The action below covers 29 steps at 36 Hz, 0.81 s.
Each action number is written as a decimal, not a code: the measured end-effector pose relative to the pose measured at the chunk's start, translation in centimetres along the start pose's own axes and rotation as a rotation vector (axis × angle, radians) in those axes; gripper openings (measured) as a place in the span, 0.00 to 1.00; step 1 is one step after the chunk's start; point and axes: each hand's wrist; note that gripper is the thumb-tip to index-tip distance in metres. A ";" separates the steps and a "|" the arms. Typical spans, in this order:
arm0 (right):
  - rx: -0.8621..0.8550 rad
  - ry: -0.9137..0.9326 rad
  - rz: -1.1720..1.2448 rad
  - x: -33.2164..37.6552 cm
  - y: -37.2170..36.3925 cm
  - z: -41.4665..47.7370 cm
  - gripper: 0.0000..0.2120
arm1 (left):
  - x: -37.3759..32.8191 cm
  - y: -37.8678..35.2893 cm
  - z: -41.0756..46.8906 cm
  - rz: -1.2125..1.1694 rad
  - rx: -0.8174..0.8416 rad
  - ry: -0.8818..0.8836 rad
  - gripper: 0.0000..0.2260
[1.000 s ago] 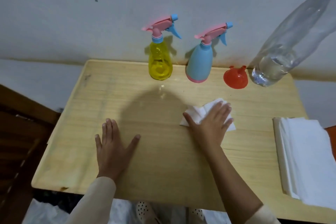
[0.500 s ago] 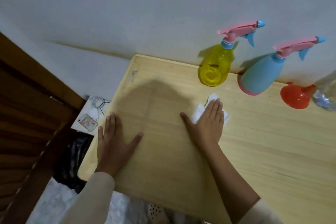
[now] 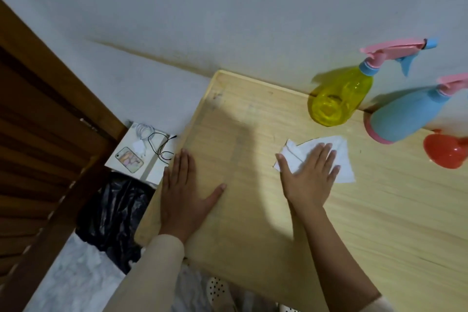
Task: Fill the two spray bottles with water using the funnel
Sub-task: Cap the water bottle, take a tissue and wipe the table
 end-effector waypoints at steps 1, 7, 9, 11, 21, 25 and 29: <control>-0.003 -0.009 0.005 0.0 -0.2 0.1 0.49 | 0.0 0.0 0.0 -0.008 -0.003 0.001 0.50; 0.011 0.074 0.092 -0.1 0.7 0.3 0.48 | 0.0 0.2 0.1 -0.017 -0.011 -0.012 0.48; -0.040 0.070 0.072 -0.4 1.6 0.3 0.48 | 0.0 0.2 0.1 -0.021 -0.011 -0.015 0.48; -0.066 -0.021 0.058 -0.4 2.0 0.5 0.49 | 0.0 0.2 0.1 -0.030 -0.010 -0.015 0.48; -0.032 -0.012 0.016 2.1 -1.1 0.3 0.55 | 0.0 -0.2 0.3 -0.013 -0.001 -0.020 0.50; -0.020 -0.016 0.004 2.2 -1.2 0.3 0.56 | 0.0 -0.3 0.3 -0.010 0.007 -0.024 0.49; 0.014 -0.009 -0.009 2.7 -1.4 0.2 0.56 | -0.1 -0.2 0.3 -0.007 0.006 -0.024 0.49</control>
Point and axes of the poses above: each hand's wrist, its own z-axis towards the middle knuckle, its own y-axis out of the back of the hand, x = y × z, and after that the axes turned 15 degrees about z, right-handed
